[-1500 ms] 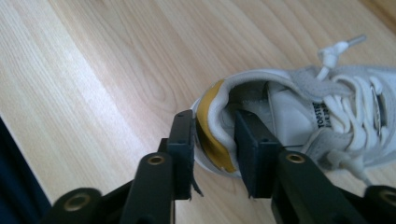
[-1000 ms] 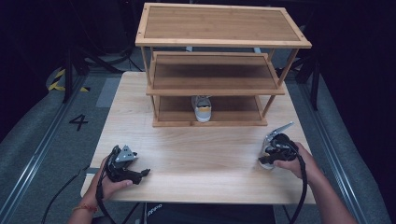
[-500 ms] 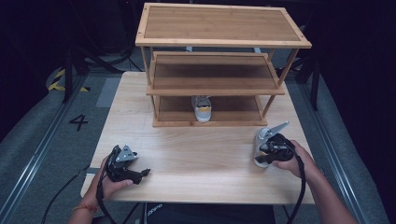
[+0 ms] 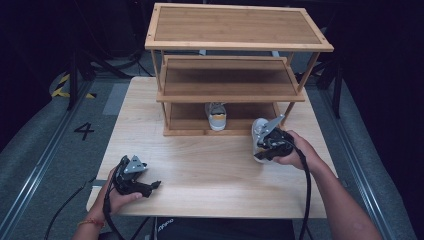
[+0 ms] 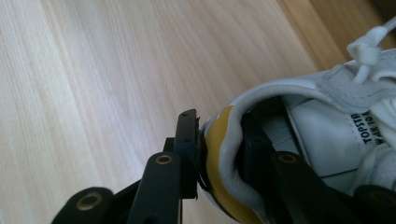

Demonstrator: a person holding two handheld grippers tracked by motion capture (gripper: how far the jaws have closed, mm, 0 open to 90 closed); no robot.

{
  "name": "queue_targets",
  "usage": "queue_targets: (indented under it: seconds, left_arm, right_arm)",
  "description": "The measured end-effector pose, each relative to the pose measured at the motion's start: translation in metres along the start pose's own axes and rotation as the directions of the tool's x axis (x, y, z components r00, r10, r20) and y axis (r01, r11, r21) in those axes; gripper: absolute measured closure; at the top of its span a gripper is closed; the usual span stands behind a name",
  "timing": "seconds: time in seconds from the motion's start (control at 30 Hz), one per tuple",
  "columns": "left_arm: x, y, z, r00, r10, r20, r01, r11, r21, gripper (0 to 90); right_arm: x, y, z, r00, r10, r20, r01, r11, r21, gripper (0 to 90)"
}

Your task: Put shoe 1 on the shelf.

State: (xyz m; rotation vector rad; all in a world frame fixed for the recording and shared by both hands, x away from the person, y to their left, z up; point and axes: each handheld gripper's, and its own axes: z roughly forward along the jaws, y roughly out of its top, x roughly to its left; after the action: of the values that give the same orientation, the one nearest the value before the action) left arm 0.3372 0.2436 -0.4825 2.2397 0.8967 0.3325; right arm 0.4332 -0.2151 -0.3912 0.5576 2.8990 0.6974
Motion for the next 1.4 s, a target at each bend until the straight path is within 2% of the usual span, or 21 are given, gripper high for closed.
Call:
queue_targets:
  seconds: [0.1, 0.23, 0.27, 0.37, 0.4, 0.43, 0.63, 0.73, 0.77, 0.8, 0.93, 1.0, 1.03, 1.07, 1.17, 1.27, 1.33, 1.4]
  left_arm:
    - [0.0, 0.0, 0.0, 1.0, 0.0, 0.0, 0.0, 1.0, 0.0, 14.9]
    - [0.0, 0.0, 0.0, 1.0, 0.0, 0.0, 0.0, 1.0, 0.0, 14.9]
    - [0.0, 0.0, 0.0, 1.0, 0.0, 0.0, 0.0, 1.0, 0.0, 14.9]
    - [0.0, 0.0, 0.0, 1.0, 0.0, 0.0, 0.0, 1.0, 0.0, 14.9]
    - [0.0, 0.0, 0.0, 1.0, 0.0, 0.0, 0.0, 1.0, 0.0, 14.9]
    - [0.0, 0.0, 0.0, 1.0, 0.0, 0.0, 0.0, 1.0, 0.0, 14.9]
    - [0.0, 0.0, 0.0, 1.0, 0.0, 0.0, 0.0, 1.0, 0.0, 14.9]
    - [0.0, 0.0, 0.0, 1.0, 0.0, 0.001, 0.0, 1.0, 0.0, 14.9]
    - [0.0, 0.0, 0.0, 1.0, 0.0, 0.001, 0.0, 1.0, 0.0, 14.9]
    - [0.0, 0.0, 0.0, 1.0, 0.0, 0.001, 0.0, 1.0, 0.0, 14.9]
    - [0.0, 0.0, 0.0, 1.0, 0.0, 0.0, 0.0, 1.0, 0.0, 15.0]
    - [0.0, 0.0, 0.0, 1.0, 0.0, -0.001, 0.0, 1.0, 0.001, 15.0]
    - [0.0, 0.0, 0.0, 1.0, 0.0, 0.0, 0.0, 1.0, 0.0, 15.0]
    - [0.0, 0.0, 0.0, 1.0, 0.0, -0.001, 0.0, 1.0, 0.0, 15.0]
    - [0.0, 0.0, 0.0, 1.0, 0.0, -0.001, 0.0, 1.0, 0.0, 15.0]
    - [0.0, 0.0, 0.0, 1.0, 0.0, 0.0, 0.0, 1.0, 0.0, 15.1]
    - [0.0, 0.0, 0.0, 1.0, 0.0, -0.001, 0.0, 1.0, 0.0, 15.1]
    - [0.0, 0.0, 0.0, 1.0, 0.0, -0.001, 0.0, 1.0, 0.0, 15.1]
  right_arm:
    - [-0.007, 0.014, 0.006, 0.9984, -0.056, -0.006, 0.056, 0.998, 0.001, 73.3]
    - [-0.02, 0.028, 0.016, 0.9948, -0.098, -0.029, 0.098, 0.995, -0.001, 73.1]
    - [-0.024, 0.031, 0.02, 0.9943, -0.106, -0.013, 0.106, 0.994, -0.002, 73.0]
    - [-0.035, 0.039, 0.027, 0.9936, -0.11, -0.028, 0.109, 0.994, -0.01, 72.9]
    - [-0.038, 0.041, 0.029, 0.9934, -0.114, -0.009, 0.114, 0.993, -0.012, 72.9]
    - [-0.041, 0.043, 0.03, 0.9924, -0.12, -0.028, 0.12, 0.993, -0.015, 72.9]
    - [-0.059, 0.059, 0.041, 0.9922, -0.125, -0.006, 0.125, 0.992, -0.009, 72.8]
    - [-0.064, 0.063, 0.045, 0.993, -0.118, -0.011, 0.117, 0.993, -0.014, 72.8]
    - [-0.069, 0.067, 0.051, 0.9912, -0.131, -0.017, 0.131, 0.991, -0.01, 72.8]
    - [-0.069, 0.067, 0.051, 0.9912, -0.131, -0.017, 0.131, 0.991, -0.01, 72.8]
    - [-0.07, 0.075, 0.065, 0.9808, -0.195, -0.003, 0.195, 0.981, 0.018, 72.5]
    - [-0.069, 0.078, 0.07, 0.9791, -0.202, 0.02, 0.202, 0.979, 0.021, 72.4]
    - [-0.069, 0.079, 0.071, 0.9784, -0.207, 0.009, 0.206, 0.978, 0.016, 72.0]
    - [-0.068, 0.081, 0.072, 0.9772, -0.21, 0.03, 0.21, 0.978, 0.01, 71.4]
    - [-0.067, 0.083, 0.074, 0.9761, -0.215, 0.03, 0.215, 0.977, 0.014, 70.3]
    - [-0.066, 0.083, 0.073, 0.9735, -0.217, 0.072, 0.217, 0.976, 0.009, 64.9]
    - [-0.066, 0.084, 0.073, 0.9736, -0.216, 0.074, 0.216, 0.976, 0.002, 63.3]
    - [-0.065, 0.082, 0.073, 0.9737, -0.201, 0.106, 0.203, 0.979, -0.008, 61.6]
